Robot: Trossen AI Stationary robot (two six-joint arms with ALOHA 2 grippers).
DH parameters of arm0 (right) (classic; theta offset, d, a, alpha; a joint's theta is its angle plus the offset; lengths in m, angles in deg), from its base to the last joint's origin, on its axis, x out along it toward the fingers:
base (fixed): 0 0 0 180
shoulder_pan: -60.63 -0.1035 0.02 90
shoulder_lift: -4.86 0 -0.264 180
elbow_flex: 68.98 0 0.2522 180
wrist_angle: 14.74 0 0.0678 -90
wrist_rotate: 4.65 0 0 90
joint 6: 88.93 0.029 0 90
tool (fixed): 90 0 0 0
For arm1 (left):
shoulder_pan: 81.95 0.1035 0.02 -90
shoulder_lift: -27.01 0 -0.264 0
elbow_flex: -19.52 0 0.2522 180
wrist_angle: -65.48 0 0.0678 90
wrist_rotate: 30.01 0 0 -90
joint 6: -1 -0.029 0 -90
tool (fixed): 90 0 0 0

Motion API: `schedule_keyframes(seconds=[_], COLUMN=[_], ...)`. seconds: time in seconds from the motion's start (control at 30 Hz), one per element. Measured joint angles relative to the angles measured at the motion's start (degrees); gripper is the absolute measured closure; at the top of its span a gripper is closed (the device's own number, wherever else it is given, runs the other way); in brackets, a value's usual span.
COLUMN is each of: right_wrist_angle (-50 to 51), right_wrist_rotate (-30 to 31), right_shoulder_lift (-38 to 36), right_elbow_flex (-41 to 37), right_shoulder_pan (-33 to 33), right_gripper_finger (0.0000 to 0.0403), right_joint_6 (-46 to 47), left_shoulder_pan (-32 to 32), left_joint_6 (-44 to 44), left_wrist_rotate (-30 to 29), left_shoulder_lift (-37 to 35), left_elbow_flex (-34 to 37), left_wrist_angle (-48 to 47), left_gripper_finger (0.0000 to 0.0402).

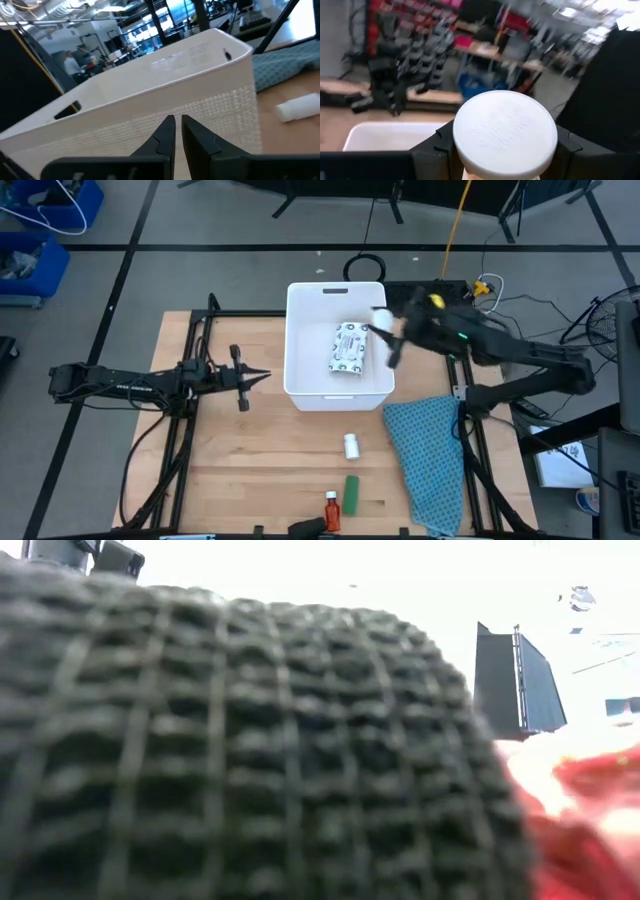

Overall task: Pick & place medical supplies in basket/bin
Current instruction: Put the orange pill bottle into the white bin

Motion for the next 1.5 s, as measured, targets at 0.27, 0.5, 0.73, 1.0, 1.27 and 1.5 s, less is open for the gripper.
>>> schedule_keyframes(seconds=[0.27,0.5,0.73,1.0,1.27,1.5], right_wrist_angle=[7.3,7.1,7.1,7.5,11.3,17.1], right_wrist_rotate=[-19.5,-36.4,-36.8,-36.7,-30.9,-23.6], right_shoulder_lift=[19.6,34.2,44.5,48.5,48.5,49.2], right_elbow_flex=[16.7,21.7,21.6,21.6,21.6,21.7], right_shoulder_pan=[16.3,22.6,21.6,20.8,19.1,16.3], right_gripper_finger=[0.0232,0.0232,0.0232,0.0232,0.0232,0.0232], right_joint_6=[-2.0,-1.6,-6.7,-9.7,-10.2,-21.2], left_shoulder_pan=[0.0,0.0,0.0,0.0,0.0,0.0], left_joint_6=[-2.5,-2.7,-2.8,-2.8,1.6,3.5], left_wrist_rotate=[-2.0,-2.8,-2.8,-2.8,-2.8,-2.8], left_shoulder_lift=[0.0,0.0,0.0,0.0,0.0,0.0], left_elbow_flex=[0.0,0.0,0.0,0.0,0.0,0.0], left_wrist_angle=[0.0,0.0,0.0,0.4,0.1,-0.1], left_gripper_finger=[0.0366,0.0366,0.0366,0.0366,0.0366,0.0366])
